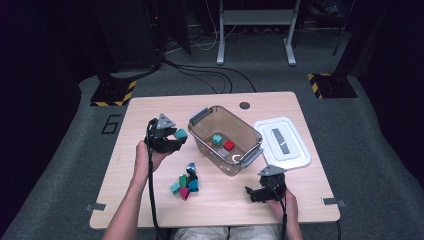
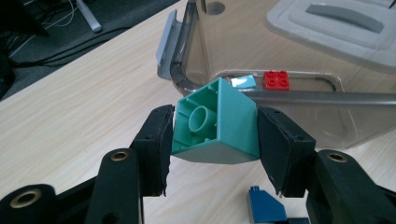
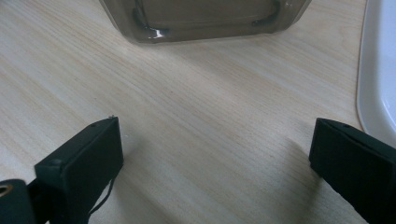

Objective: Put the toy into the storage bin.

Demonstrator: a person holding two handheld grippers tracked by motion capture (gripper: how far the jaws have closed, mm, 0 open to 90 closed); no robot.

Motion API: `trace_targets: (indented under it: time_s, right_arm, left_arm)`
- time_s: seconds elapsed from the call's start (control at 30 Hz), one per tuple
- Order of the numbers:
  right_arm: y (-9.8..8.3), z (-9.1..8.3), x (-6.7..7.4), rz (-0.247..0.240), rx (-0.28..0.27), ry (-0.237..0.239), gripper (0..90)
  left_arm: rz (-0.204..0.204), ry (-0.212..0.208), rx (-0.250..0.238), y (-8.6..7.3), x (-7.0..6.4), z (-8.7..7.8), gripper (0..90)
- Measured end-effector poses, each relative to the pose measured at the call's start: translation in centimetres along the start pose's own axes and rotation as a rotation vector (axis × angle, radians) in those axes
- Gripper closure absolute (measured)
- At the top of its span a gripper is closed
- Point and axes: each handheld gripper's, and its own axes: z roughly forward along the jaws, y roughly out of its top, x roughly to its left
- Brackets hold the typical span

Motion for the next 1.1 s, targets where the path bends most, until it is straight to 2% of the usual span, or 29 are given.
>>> trace_targets:
  time_s: [0.23, 0.47, 0.5, 0.7, 1.1]
  right_arm:
    - [0.0, 0.0, 0.0, 0.0, 0.0, 0.0, 2.2]
    - [0.0, 0.0, 0.0, -0.001, 0.0, 0.0, 2.3]
    - [0.0, 0.0, 0.0, 0.0, 0.0, 0.0, 2.3]
    - [0.0, 0.0, 0.0, 0.001, -0.001, 0.0, 2.3]
    - [0.0, 0.0, 0.0, 0.001, -0.001, 0.0, 2.3]
  left_arm:
    - [0.012, -0.011, -0.013, 1.7, -0.2, 0.6, 47.5]
    - [0.023, -0.021, -0.011, 2.8, -0.5, 1.1, 47.5]
    - [0.036, -0.021, -0.005, 3.2, -0.6, 1.2, 47.5]
    - [0.034, -0.028, -0.001, 3.8, -0.8, 2.0, 47.5]
    - [0.055, -0.044, 0.028, 5.4, -1.5, 4.0, 47.5]
